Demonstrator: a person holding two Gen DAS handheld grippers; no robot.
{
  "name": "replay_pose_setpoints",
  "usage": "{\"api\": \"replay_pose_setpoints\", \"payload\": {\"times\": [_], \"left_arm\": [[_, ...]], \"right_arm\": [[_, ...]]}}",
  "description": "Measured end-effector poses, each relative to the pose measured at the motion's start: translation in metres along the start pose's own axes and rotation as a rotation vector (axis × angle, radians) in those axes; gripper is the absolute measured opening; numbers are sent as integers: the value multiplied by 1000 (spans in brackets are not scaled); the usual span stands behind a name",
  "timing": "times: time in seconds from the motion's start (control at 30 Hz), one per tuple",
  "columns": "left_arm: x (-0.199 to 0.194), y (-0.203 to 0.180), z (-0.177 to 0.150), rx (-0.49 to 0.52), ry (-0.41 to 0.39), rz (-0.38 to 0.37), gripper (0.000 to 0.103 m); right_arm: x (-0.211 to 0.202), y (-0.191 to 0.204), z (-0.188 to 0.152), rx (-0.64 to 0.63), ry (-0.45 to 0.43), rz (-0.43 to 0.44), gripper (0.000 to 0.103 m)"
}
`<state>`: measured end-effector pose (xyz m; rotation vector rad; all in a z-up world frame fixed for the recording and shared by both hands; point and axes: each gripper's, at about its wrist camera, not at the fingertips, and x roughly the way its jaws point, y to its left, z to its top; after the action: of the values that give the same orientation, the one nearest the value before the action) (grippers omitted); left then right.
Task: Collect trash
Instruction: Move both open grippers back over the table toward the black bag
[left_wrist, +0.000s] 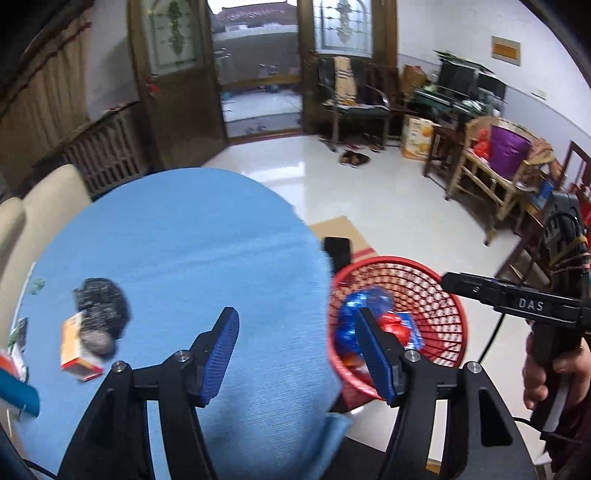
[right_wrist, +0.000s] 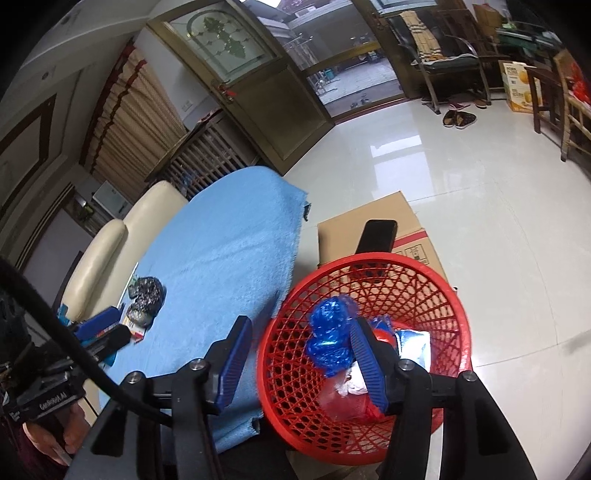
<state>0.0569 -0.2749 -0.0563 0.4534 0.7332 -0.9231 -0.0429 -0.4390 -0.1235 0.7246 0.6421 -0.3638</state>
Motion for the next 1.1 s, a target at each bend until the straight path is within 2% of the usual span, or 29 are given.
{"api": "replay_pose_setpoints", "payload": {"times": [0.13, 0.3, 0.5, 0.73, 0.87, 1.1], "left_arm": [[-8, 24, -13, -45, 0, 41, 66], [-11, 65, -47, -139, 35, 95, 67], [-27, 123, -78, -265, 26, 202, 67], [-46, 181, -112, -356, 6, 317, 67], [-50, 204, -132, -421, 19, 334, 67], [-54, 229, -153, -483, 20, 349, 67]], "right_arm": [[7, 18, -2, -33, 17, 6, 60], [19, 41, -7, -79, 50, 13, 60], [40, 76, -14, -139, 101, 31, 60], [74, 152, -22, -293, 169, 72, 60], [104, 203, -24, -384, 218, 118, 59], [168, 267, -18, -378, 297, 215, 59]]}}
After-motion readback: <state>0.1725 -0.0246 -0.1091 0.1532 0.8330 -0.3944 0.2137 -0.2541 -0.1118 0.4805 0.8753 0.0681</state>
